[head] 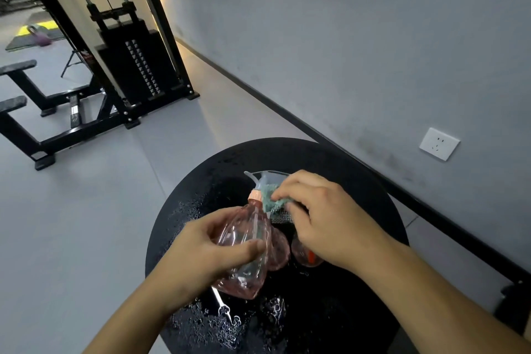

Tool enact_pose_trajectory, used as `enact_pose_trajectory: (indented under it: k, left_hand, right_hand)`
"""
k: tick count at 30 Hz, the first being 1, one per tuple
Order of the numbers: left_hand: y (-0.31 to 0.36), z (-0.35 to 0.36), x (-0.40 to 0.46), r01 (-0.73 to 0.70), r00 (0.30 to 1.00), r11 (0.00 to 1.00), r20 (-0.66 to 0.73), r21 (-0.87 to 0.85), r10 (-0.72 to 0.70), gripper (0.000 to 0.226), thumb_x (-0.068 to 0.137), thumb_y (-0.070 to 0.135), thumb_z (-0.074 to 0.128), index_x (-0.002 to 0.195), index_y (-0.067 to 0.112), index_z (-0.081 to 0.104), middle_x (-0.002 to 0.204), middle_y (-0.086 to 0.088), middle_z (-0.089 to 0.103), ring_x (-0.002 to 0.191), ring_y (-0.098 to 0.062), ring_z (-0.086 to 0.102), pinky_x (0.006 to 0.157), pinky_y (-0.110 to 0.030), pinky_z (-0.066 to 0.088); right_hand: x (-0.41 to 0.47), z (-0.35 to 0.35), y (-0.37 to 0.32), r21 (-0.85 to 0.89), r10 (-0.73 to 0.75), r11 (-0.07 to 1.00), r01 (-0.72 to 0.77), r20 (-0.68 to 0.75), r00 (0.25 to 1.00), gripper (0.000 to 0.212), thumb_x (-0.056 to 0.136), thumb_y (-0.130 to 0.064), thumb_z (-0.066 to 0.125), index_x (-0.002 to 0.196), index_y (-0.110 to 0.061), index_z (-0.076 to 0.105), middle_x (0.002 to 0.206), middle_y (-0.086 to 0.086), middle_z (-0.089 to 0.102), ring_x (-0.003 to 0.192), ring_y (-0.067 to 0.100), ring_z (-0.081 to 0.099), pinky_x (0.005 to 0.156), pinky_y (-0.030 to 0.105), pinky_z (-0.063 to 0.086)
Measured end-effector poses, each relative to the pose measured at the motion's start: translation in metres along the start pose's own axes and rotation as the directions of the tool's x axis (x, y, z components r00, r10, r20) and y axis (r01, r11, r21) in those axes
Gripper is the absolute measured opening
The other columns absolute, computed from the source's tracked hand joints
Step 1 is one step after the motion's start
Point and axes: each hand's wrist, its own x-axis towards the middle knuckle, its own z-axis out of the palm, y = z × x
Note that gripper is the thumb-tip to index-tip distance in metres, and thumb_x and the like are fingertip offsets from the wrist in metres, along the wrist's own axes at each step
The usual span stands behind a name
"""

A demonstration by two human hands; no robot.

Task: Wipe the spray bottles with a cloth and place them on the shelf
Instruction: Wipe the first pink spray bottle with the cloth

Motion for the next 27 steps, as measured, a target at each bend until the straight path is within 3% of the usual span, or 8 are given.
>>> enact_pose_trajectory:
  k: [6,11,14,17,21,27]
  left_hand:
    - [0.005,0.003,0.001,0.001,1.000,1.000,0.020,-0.007,0.000,0.044,0.074,0.024,0.091,0.115,0.031,0.076,0.105,-0.003,0.082,0.089,-0.028,0.081,0.079,-0.040,0.066]
    - [0.004,0.003,-0.002,0.011,1.000,0.999,0.016,0.034,-0.012,0.041,0.082,0.009,0.088,0.115,0.028,0.074,0.103,-0.001,0.082,0.085,-0.026,0.081,0.075,-0.035,0.066]
    - [0.007,-0.002,-0.003,0.024,0.999,1.000,0.021,0.006,-0.024,0.041,0.080,0.014,0.088,0.115,0.031,0.074,0.103,-0.004,0.083,0.085,-0.031,0.081,0.076,-0.039,0.067]
    - [0.008,0.000,-0.005,0.006,0.999,0.999,0.036,0.052,-0.008,0.038,0.081,0.014,0.088,0.112,0.032,0.075,0.102,-0.002,0.083,0.083,-0.028,0.081,0.077,-0.037,0.067]
    - [0.008,0.003,-0.006,-0.021,0.999,0.998,0.031,0.067,0.019,0.041,0.079,0.020,0.089,0.116,0.031,0.075,0.102,0.002,0.083,0.084,-0.022,0.081,0.073,-0.029,0.064]
    - [0.008,0.000,-0.006,-0.009,0.999,0.998,0.032,0.060,0.007,0.041,0.080,0.016,0.088,0.116,0.030,0.075,0.101,-0.001,0.083,0.082,-0.026,0.081,0.074,-0.033,0.066]
  right_hand:
    - [0.000,0.010,-0.004,0.051,-0.054,0.996,0.066,-0.218,0.975,0.024,0.100,-0.011,0.062,0.121,-0.019,0.072,0.117,-0.016,0.060,0.112,0.005,0.058,0.095,0.017,0.048]
    - [0.000,0.013,-0.005,0.029,-0.057,0.998,0.062,-0.148,0.987,0.027,0.101,-0.010,0.060,0.122,-0.021,0.072,0.116,-0.017,0.056,0.112,0.004,0.055,0.093,0.019,0.050]
    - [0.002,0.011,0.002,0.023,0.003,1.000,0.002,-0.207,0.978,0.027,0.101,-0.010,0.059,0.124,-0.020,0.071,0.117,-0.015,0.056,0.112,0.005,0.056,0.094,0.023,0.053]
    - [0.002,0.012,0.000,0.032,-0.009,0.999,0.019,-0.301,0.954,0.030,0.100,-0.009,0.062,0.127,-0.018,0.070,0.122,-0.012,0.059,0.116,0.006,0.057,0.098,0.019,0.051]
    - [0.002,0.017,-0.002,-0.044,-0.051,0.998,0.041,-0.264,0.963,0.030,0.099,-0.010,0.064,0.127,-0.018,0.071,0.125,-0.012,0.061,0.117,0.007,0.055,0.099,0.010,0.042]
    - [0.003,0.009,0.008,-0.046,0.098,0.993,-0.113,-0.248,0.964,0.031,0.100,-0.014,0.060,0.129,-0.019,0.068,0.124,-0.013,0.056,0.114,0.008,0.055,0.094,0.023,0.052]
